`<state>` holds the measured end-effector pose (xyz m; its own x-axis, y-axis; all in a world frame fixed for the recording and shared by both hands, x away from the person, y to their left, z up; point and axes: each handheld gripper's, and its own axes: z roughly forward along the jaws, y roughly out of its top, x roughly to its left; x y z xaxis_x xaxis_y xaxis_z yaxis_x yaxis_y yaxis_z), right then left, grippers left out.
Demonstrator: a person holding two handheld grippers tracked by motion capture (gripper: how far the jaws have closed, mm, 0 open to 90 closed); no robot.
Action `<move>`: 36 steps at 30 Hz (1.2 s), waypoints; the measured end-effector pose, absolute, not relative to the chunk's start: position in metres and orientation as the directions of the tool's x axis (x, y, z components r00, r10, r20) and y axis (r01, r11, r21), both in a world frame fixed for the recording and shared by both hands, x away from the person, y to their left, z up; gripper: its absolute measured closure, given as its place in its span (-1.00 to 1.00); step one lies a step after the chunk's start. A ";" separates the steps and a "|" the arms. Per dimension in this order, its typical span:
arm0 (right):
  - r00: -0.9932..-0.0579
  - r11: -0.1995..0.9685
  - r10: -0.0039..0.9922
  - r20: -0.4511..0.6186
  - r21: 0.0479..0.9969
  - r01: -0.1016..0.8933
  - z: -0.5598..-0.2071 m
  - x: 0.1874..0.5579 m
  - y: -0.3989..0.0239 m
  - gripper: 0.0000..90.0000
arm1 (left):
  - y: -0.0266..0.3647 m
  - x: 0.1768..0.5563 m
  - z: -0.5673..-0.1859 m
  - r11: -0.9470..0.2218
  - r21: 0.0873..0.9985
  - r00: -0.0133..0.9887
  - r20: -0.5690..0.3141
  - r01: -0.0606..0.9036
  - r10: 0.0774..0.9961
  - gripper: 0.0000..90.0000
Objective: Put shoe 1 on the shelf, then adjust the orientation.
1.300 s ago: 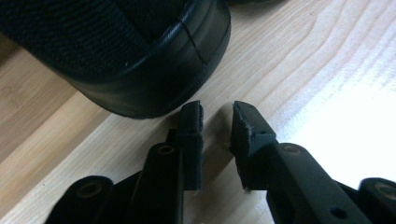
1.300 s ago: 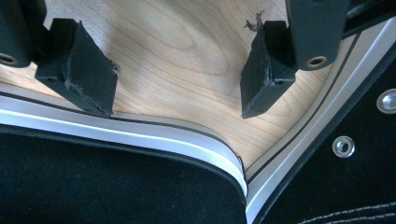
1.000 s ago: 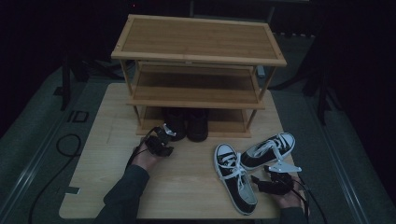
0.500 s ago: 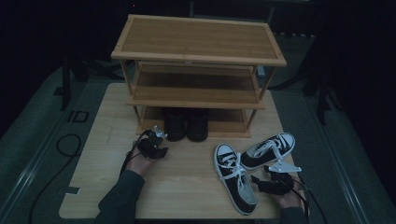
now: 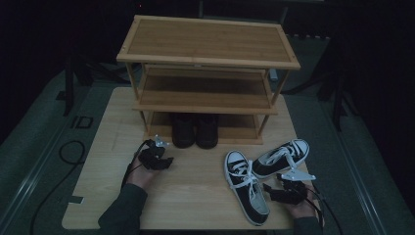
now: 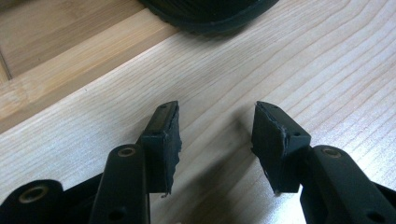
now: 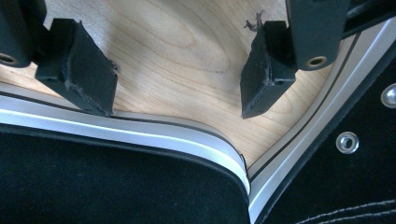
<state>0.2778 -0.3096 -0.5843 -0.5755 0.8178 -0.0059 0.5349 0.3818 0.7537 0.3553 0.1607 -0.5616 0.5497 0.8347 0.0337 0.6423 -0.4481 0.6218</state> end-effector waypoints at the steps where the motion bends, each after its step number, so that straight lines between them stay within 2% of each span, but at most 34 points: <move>1: -0.578 0.384 0.816 -0.006 0.753 0.534 -0.584 0.278 -0.309 -0.43 | 0.161 0.355 -0.562 -0.444 0.622 0.547 0.029 0.645 0.836 0.15; 11: -0.575 0.382 0.818 -0.004 0.751 0.538 -0.584 0.278 -0.309 -0.42 | 0.163 0.354 -0.564 -0.432 0.636 0.544 0.022 0.639 0.839 0.10; 14: -0.539 0.363 0.843 0.001 0.737 0.570 -0.580 0.277 -0.310 -0.17 | 0.163 0.354 -0.564 -0.434 0.639 0.549 0.021 0.635 0.836 0.09; 16: -0.534 0.361 0.845 0.005 0.731 0.579 -0.578 0.277 -0.310 -0.08 | 0.163 0.354 -0.564 -0.436 0.639 0.551 0.022 0.634 0.834 0.09; 21: -0.548 0.409 0.835 -0.045 0.716 0.566 -0.567 0.272 -0.305 0.05 | 0.164 0.354 -0.564 -0.437 0.640 0.554 0.022 0.632 0.832 0.08; 27: -0.560 0.415 0.828 -0.037 0.712 0.567 -0.555 0.266 -0.301 0.17 | 0.164 0.354 -0.565 -0.442 0.640 0.560 0.023 0.628 0.828 0.05; 28: -0.564 0.424 0.825 -0.037 0.700 0.574 -0.549 0.264 -0.298 0.32 | 0.164 0.354 -0.565 -0.442 0.641 0.560 0.022 0.628 0.828 0.05; 31: -0.596 0.432 0.803 -0.016 0.703 0.564 -0.536 0.260 -0.293 0.51 | 0.164 0.353 -0.565 -0.441 0.642 0.559 0.024 0.627 0.829 0.04; 34: -0.616 0.437 0.788 -0.005 0.709 0.553 -0.526 0.257 -0.288 0.55 | 0.164 0.353 -0.565 -0.441 0.642 0.559 0.024 0.627 0.829 0.04; 35: -0.629 0.425 0.778 0.016 0.724 0.543 -0.518 0.255 -0.283 0.43 | 0.164 0.353 -0.565 -0.441 0.643 0.559 0.024 0.626 0.829 0.04; 36: -0.629 0.425 0.778 0.016 0.724 0.543 -0.518 0.255 -0.283 0.43 | 0.164 0.353 -0.565 -0.441 0.643 0.559 0.024 0.626 0.829 0.04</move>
<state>0.2554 -0.2834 -0.5178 -0.6287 0.7775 0.0156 0.5431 0.4246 0.7244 0.3532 0.1639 -0.5649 0.5592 0.8287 0.0238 0.6263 -0.4411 0.6428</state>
